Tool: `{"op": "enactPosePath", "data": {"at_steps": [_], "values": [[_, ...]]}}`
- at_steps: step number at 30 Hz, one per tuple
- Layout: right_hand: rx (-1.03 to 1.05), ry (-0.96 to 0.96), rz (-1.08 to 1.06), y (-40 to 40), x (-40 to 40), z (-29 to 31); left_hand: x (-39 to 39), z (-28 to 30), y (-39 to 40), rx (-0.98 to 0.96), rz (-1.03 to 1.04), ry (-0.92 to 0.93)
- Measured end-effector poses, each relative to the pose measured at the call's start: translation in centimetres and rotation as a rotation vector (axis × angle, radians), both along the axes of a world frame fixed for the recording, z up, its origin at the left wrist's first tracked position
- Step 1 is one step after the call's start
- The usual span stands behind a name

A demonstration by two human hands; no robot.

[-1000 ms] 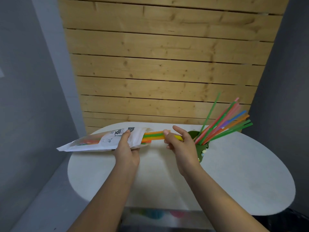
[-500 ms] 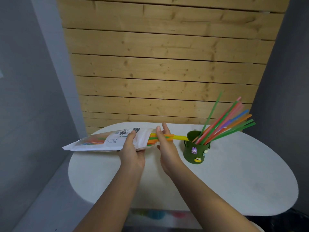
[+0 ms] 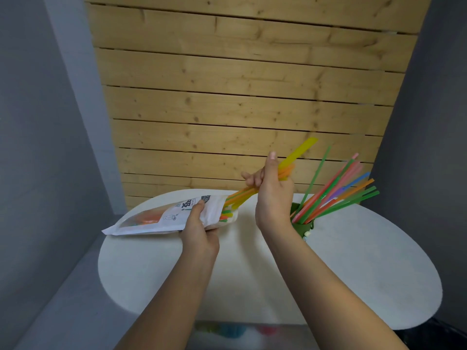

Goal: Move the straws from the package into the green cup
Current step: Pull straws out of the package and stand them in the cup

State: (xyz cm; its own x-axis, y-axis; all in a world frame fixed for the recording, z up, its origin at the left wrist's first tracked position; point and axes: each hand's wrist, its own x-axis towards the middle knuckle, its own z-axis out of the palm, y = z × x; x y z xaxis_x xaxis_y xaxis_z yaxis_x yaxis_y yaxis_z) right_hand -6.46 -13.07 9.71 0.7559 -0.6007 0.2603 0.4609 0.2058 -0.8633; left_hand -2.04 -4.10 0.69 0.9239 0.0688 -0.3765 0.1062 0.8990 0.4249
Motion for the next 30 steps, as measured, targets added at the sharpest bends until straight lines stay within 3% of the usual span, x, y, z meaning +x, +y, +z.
{"op": "enactPosePath", "data": {"at_steps": [5,15,21,30], "values": [[0.195,-0.094,0.005,-0.8,0.5,4.1,-0.2,0.6,-0.1,-0.022,-0.006,0.012],[0.172,-0.145,-0.045,-5.2,0.0,8.1,0.2,0.5,0.5,-0.012,0.020,0.052],[0.054,-0.127,-0.179,-7.1,-0.5,9.4,0.3,0.6,0.2,0.003,0.011,0.060],[-0.398,0.094,-0.361,-9.5,1.0,9.1,0.9,-0.2,0.0,0.017,0.000,0.055]]}}
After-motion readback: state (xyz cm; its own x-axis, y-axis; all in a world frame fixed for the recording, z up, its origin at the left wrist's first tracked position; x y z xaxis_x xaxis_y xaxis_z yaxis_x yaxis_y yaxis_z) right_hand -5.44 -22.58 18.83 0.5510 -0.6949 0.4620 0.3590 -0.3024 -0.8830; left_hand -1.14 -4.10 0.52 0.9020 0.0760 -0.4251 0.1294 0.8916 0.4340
